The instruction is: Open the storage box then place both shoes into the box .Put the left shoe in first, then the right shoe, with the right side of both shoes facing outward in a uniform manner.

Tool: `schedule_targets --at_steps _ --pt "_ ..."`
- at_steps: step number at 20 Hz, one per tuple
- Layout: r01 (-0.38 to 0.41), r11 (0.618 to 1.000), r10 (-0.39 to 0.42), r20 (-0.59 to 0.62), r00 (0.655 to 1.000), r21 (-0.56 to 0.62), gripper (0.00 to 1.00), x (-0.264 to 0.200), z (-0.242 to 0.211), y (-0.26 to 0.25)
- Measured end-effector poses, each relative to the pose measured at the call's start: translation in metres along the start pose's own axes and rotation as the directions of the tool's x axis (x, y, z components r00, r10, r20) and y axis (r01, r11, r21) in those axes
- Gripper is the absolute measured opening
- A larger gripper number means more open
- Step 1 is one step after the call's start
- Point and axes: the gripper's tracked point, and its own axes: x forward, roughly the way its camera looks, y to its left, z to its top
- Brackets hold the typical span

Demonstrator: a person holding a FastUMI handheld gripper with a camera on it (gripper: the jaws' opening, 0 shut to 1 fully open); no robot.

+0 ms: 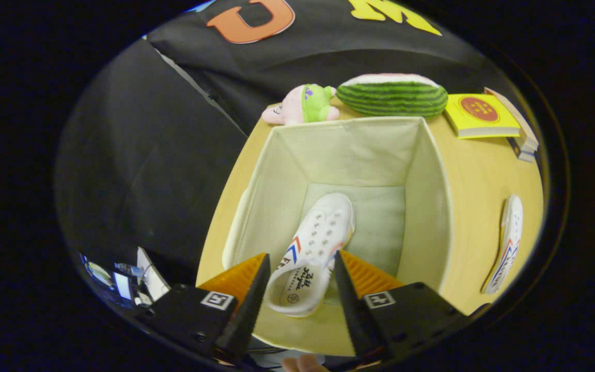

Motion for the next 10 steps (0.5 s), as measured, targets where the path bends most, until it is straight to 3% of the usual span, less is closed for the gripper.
schedule_targets --at_steps 2,6,10 --pt "0.036 0.997 -0.034 0.041 0.999 -0.062 1.00 -0.022 0.004 -0.011" --pt "0.063 0.993 -0.057 0.067 0.996 -0.097 0.99 -0.076 0.002 -0.047" --pt "0.087 0.995 -0.083 0.081 0.993 -0.048 0.99 -0.109 -0.008 -0.102"
